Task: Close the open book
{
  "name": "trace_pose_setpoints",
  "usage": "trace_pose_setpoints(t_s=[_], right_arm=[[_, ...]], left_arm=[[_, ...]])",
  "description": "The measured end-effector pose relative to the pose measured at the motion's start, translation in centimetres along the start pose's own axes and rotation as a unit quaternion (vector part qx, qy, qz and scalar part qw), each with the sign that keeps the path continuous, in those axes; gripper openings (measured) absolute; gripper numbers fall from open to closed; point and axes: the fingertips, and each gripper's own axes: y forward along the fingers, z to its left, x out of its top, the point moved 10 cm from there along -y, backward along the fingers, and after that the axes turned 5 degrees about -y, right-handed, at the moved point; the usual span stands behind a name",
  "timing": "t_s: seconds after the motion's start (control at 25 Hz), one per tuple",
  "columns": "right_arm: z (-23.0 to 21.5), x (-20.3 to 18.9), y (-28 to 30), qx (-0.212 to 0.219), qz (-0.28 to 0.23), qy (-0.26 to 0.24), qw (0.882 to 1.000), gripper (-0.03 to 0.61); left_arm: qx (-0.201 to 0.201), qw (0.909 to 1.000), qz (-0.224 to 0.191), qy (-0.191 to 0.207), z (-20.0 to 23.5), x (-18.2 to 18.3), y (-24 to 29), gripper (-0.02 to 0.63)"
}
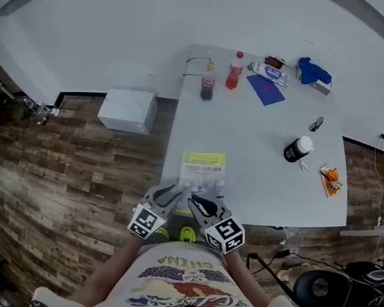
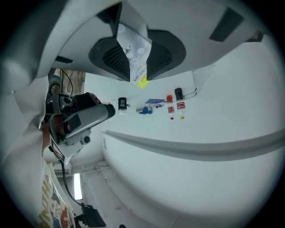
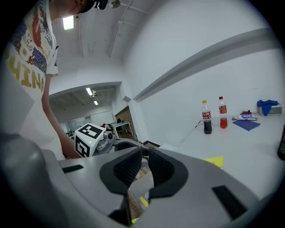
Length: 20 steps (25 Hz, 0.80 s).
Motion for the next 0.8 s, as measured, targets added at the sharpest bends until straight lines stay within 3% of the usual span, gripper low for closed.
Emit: trace_pose_setpoints(t_s=[0.32,0.4,0.52,0.64,0.8], right_arm=[[-1.1,0.9,0.2,0.008,-0.008,-0.009,1.000,0.034],[-1.4,1.1,0.6,0.013,-0.011,-0.011,1.000,0.034],[-1.9,1.3,0.8,0.021,-0.013,-0.015,1.000,0.034],[-2.6,1.5,0.9,0.020,-0.010,-0.020,1.000,0.034],[-3.5,1.4,0.7,0.013,-0.007,-0.014,1.000,0.034]], left_arm=[[0.010,0.9962,-0.071,-0.049,0.7,3.5,-0.2,0.115],[0.005,0.9952,-0.088,-0.041,0.8,4.5,-0.4,0.029],[-0.021,0.9933,-0.109,-0.031,0.3,6.0,0.1,0.012],[-0.050,0.9922,-0.111,-0.030,-0.5,6.6,1.1,0.011],[-0.045,0.9933,-0.098,-0.041,-0.6,6.3,1.7,0.011]])
